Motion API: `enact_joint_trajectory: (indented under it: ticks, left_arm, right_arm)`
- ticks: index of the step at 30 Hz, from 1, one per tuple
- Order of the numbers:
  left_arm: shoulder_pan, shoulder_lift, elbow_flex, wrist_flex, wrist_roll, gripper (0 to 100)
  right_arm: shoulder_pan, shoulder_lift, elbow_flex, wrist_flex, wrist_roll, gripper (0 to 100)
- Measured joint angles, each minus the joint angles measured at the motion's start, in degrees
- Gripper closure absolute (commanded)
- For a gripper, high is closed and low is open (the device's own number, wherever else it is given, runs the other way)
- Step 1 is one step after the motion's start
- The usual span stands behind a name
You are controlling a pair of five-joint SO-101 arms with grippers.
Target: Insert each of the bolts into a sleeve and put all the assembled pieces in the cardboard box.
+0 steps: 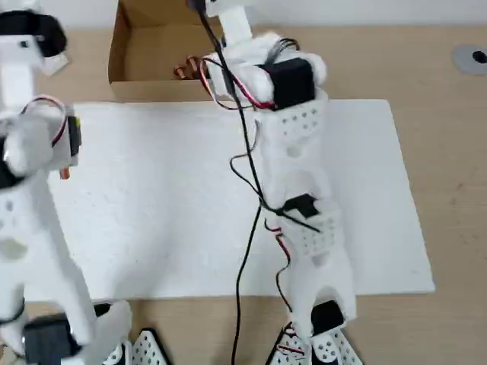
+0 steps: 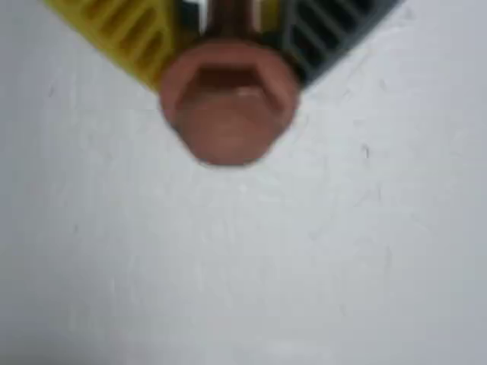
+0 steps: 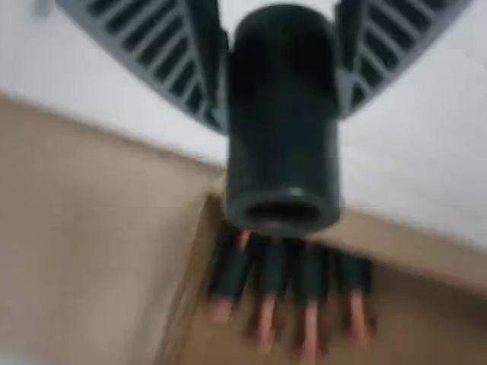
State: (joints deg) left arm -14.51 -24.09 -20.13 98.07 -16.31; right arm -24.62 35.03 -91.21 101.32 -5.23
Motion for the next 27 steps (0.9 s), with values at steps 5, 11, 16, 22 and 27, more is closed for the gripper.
enact_joint_trajectory:
  ticks: [5,11,16,22,27]
  left_arm:
    - [0.0,-7.5,3.3,-4.7,7.0,99]
    - [0.1,-17.8,14.6,-13.6,11.6,99]
    - [0.1,-23.5,24.4,-23.5,13.9,99]
    - [7.8,-26.5,30.8,-34.5,16.1,99]
    - [19.3,-26.5,31.1,-36.4,16.1,99]
  right_arm:
    - [-0.8,-14.9,8.2,0.0,0.4,98.9]
    - [-0.9,-36.2,31.6,0.0,0.4,98.9]
    - [-0.9,-54.0,52.5,0.0,0.4,98.9]
    - [-0.9,-74.6,74.7,-1.4,0.4,98.9]
    - [-0.9,-92.7,95.7,-10.1,0.4,98.9]
